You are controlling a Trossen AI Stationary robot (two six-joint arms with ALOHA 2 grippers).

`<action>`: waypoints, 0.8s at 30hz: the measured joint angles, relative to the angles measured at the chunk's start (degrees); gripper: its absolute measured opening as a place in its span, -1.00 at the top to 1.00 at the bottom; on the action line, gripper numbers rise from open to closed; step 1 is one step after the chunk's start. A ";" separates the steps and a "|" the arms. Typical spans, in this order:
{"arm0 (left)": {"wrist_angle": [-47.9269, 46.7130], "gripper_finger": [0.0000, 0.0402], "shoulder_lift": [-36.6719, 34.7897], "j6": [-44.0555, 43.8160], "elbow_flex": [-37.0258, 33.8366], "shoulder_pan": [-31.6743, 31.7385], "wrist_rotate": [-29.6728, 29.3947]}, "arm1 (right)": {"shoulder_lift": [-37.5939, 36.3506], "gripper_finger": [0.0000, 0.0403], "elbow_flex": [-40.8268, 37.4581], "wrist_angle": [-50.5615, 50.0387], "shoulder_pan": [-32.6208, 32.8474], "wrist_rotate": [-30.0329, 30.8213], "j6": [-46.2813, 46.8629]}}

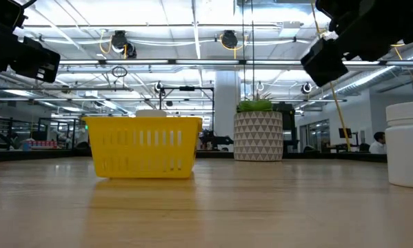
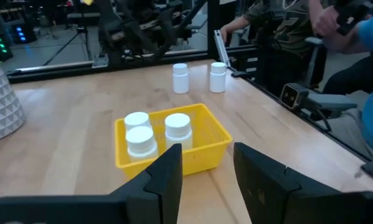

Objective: Pick and place pill bottles into a basket
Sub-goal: Put the white pill bottle into the yellow basket

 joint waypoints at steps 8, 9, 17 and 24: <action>-0.09 0.26 0.00 -0.17 0.02 0.00 -0.35 | 2.82 -0.05 0.00 -1.30 5.13 0.23 5.99; -0.08 0.26 0.00 -0.20 0.02 0.00 -0.35 | 3.35 -0.05 0.00 -0.96 5.88 0.35 6.65; 0.09 0.26 0.00 -0.24 0.02 0.00 -0.35 | 4.17 -0.05 0.02 0.17 12.99 10.38 1.81; 0.15 0.26 0.00 -0.22 0.02 0.00 -0.36 | 2.75 -0.05 0.19 3.81 21.05 24.00 -12.34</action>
